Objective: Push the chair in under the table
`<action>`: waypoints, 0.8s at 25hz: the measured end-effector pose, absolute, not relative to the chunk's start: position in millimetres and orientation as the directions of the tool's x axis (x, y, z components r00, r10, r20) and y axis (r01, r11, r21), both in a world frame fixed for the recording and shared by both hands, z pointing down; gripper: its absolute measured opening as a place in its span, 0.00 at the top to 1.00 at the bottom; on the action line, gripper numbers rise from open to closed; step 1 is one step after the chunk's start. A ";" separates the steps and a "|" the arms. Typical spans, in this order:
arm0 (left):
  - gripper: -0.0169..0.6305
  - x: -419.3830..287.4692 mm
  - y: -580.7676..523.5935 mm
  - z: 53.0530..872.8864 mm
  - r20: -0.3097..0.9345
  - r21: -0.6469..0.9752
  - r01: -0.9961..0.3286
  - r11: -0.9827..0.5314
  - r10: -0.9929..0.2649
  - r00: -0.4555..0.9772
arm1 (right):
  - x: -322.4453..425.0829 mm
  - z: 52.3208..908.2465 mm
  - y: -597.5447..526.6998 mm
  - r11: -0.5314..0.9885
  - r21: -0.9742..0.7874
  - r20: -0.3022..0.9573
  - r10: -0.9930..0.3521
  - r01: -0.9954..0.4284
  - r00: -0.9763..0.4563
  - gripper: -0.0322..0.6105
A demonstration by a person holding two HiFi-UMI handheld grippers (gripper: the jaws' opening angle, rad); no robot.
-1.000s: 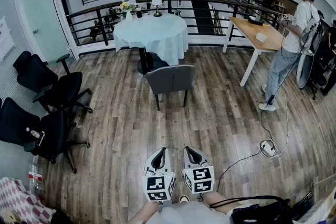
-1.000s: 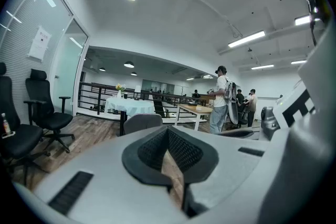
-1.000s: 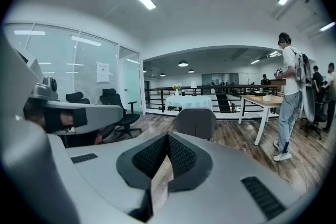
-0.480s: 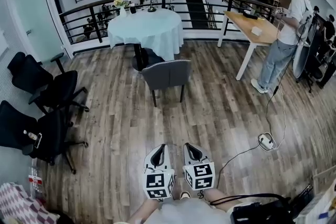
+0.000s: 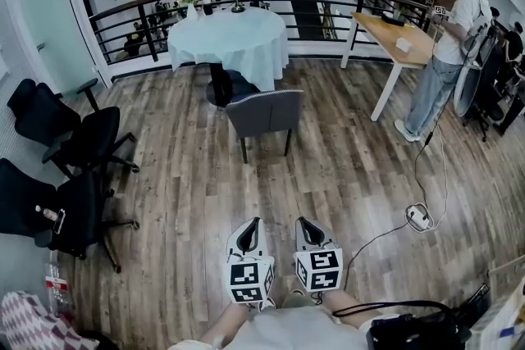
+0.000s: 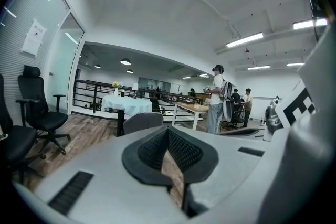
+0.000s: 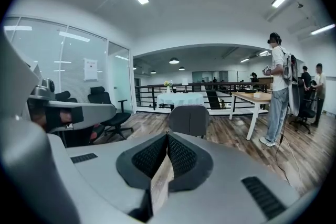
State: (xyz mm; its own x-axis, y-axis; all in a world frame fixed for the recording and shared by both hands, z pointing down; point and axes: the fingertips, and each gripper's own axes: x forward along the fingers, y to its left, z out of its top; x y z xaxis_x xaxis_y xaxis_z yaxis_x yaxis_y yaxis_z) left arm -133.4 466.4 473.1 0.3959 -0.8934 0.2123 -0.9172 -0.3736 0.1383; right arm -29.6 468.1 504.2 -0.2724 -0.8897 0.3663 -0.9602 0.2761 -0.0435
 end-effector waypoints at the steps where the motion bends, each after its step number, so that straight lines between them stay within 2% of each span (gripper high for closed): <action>1: 0.97 -134.6 463.9 474.5 0.215 0.141 -0.917 -0.372 -0.893 0.395 | -28.2 506.8 467.1 0.274 -0.039 0.375 -0.887 -0.961 -0.268 0.92; 6: 0.97 -137.9 449.2 484.5 0.226 0.149 -0.920 -0.362 -0.893 0.388 | -22.7 522.0 454.5 0.269 -0.047 0.410 -0.873 -0.962 -0.264 0.92; 20: 0.97 -99.0 337.2 481.2 0.222 0.149 -0.936 -0.318 -0.912 0.345 | 15.5 516.7 333.4 0.324 -0.063 0.389 -0.863 -0.944 -0.322 0.92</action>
State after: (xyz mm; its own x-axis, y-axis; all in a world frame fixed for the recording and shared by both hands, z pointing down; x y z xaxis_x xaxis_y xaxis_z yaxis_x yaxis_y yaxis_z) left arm -99.0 337.2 481.2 0.3449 -0.9120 0.2222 -0.9364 -0.3179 0.1487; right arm 15.5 333.4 516.7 -0.3223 -0.8632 0.3886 -0.9440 0.3239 -0.0634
